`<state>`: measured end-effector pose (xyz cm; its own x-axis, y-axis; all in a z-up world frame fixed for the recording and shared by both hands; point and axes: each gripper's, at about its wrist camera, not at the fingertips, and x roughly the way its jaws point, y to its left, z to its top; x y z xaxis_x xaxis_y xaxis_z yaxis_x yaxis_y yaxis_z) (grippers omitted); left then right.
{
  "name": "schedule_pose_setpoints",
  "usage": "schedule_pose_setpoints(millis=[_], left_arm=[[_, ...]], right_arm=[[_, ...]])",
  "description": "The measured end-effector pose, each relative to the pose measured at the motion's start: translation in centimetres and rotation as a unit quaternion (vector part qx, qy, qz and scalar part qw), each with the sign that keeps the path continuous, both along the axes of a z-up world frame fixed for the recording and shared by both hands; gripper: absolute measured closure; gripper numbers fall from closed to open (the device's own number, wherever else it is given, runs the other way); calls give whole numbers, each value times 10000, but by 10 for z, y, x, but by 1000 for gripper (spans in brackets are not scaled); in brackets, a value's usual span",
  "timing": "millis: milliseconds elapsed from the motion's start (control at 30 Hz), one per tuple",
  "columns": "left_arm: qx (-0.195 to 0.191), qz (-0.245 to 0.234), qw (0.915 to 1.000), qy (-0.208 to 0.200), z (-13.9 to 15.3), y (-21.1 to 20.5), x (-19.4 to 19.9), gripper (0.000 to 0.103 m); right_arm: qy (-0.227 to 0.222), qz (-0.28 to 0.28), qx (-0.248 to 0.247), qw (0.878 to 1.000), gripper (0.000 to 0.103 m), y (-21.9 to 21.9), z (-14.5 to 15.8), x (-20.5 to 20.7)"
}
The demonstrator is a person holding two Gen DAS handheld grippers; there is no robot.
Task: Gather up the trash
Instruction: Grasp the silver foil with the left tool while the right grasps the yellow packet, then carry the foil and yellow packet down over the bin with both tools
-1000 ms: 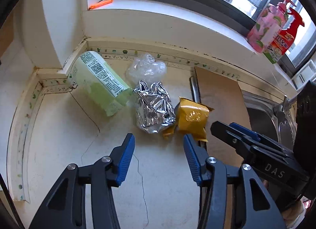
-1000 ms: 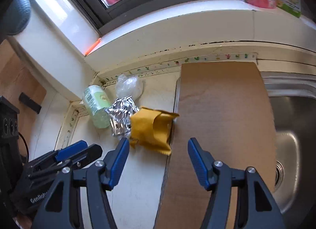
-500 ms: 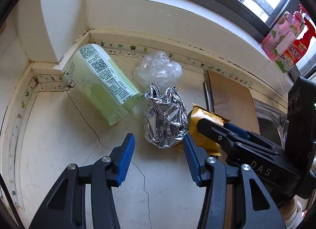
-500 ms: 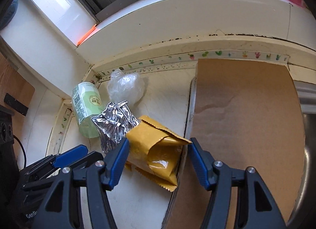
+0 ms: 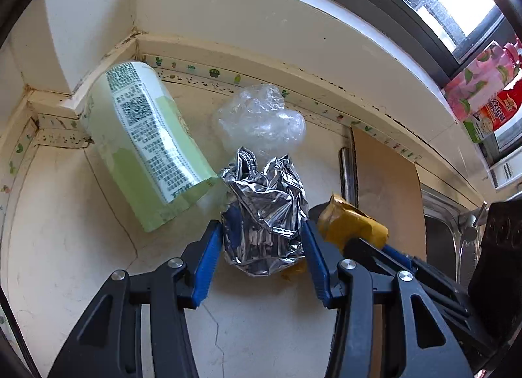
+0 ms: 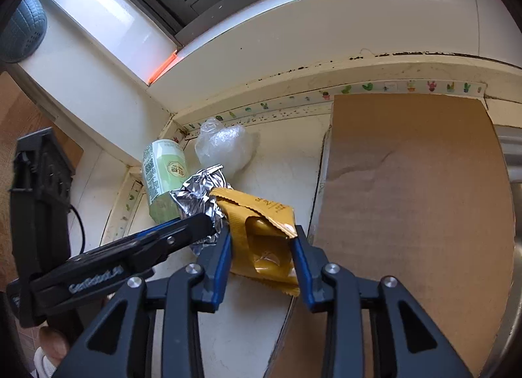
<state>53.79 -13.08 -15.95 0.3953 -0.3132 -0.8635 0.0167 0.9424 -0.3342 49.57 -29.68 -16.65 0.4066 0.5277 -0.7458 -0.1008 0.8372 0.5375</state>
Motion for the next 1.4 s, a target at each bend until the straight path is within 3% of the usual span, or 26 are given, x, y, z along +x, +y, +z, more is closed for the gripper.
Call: schedule_pose_setpoints(millis=[233,400,700,1033,1400], left_arm=[[-164,200,9996,76,-9,-2,9,57],[-69,286,9995,-74,-3,-4,-3,59],[103,291,9983,-493,43,4,-53,59],[374,72,9953,-887,97,19,-145,59],[283,-369,9915,-1211,139,62,-286,59]], right_arm=[[-41,-14,82,10000,88,3,2,-2],[-46,-18,193,9998,90,0,3,-8],[-143,88,324,9993,91,7,19,-35],[-496,298,392,9976,92,32,67,-106],[-854,120,226,9960,92,67,119,-236]])
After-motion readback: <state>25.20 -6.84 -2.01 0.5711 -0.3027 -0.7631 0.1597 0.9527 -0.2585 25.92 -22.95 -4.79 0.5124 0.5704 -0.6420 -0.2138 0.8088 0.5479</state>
